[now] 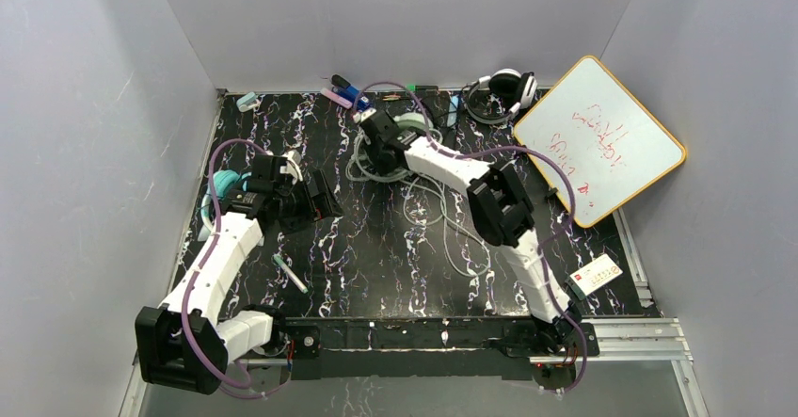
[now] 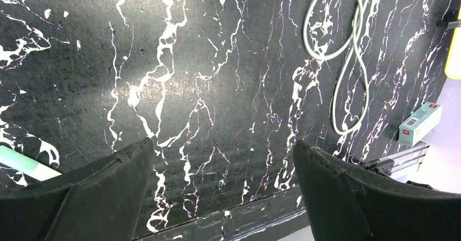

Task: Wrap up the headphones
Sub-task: Move the headphones to the center of the board.

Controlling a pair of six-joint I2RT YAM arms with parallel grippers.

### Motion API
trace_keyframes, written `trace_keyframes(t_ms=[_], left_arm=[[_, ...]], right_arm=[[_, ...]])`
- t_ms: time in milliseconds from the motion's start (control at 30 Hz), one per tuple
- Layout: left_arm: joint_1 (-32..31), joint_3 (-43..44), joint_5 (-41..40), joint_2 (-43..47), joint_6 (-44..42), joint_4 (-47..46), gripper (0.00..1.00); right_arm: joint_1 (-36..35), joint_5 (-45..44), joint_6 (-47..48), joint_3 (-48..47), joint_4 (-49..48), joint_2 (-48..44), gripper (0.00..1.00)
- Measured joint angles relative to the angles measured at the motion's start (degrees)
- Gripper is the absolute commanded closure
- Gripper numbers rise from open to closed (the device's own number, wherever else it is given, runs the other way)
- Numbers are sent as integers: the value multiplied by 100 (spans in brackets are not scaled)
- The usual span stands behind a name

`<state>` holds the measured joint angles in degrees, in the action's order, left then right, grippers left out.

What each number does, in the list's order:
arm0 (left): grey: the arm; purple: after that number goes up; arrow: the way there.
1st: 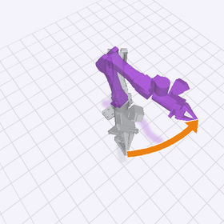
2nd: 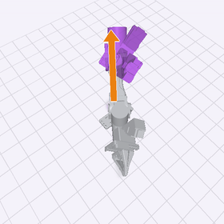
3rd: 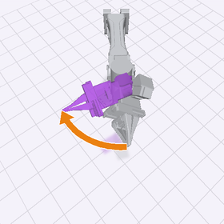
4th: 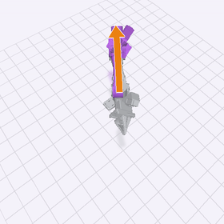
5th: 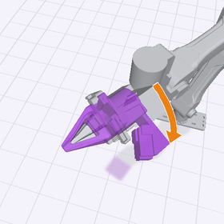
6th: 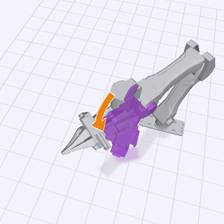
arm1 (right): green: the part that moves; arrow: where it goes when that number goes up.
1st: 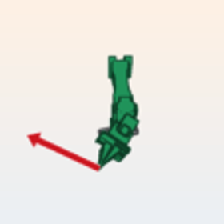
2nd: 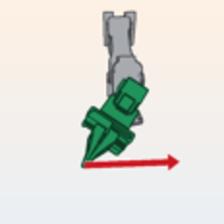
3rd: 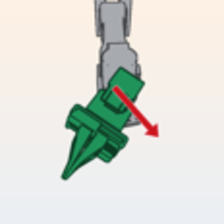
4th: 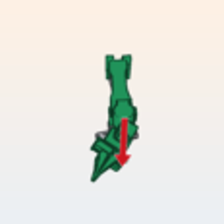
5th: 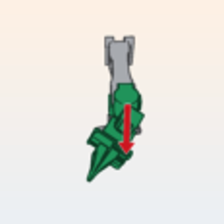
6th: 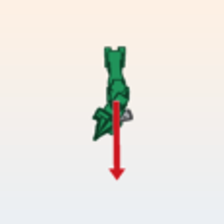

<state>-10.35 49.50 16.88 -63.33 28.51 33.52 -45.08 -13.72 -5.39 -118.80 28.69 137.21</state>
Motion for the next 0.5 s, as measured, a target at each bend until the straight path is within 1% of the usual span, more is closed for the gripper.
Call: trace_keyframes(t_ms=[67,133,200,267,300,400,500], left_arm=[[0,2,-9,33,4,20,4],[0,2,-15,42,7,33,4],[-2,2,-17,42,22,42,4],[-2,2,-15,42,55,35,5],[-2,2,-13,42,81,37,5],[-2,-2,-9,46,181,17,5],[-28,-120,-9,184,363,-61,5]], right_arm=[[-127,247,57,623,90,-492,81],[-313,511,142,1305,186,-1078,77],[-568,748,210,1943,168,-1659,63],[-894,1019,205,2476,98,-2223,56],[-1019,1137,190,2717,0,-2476,50],[-1434,1567,4,3482,-415,-3390,41],[-1440,1646,-214,4100,-866,-4177,32]])
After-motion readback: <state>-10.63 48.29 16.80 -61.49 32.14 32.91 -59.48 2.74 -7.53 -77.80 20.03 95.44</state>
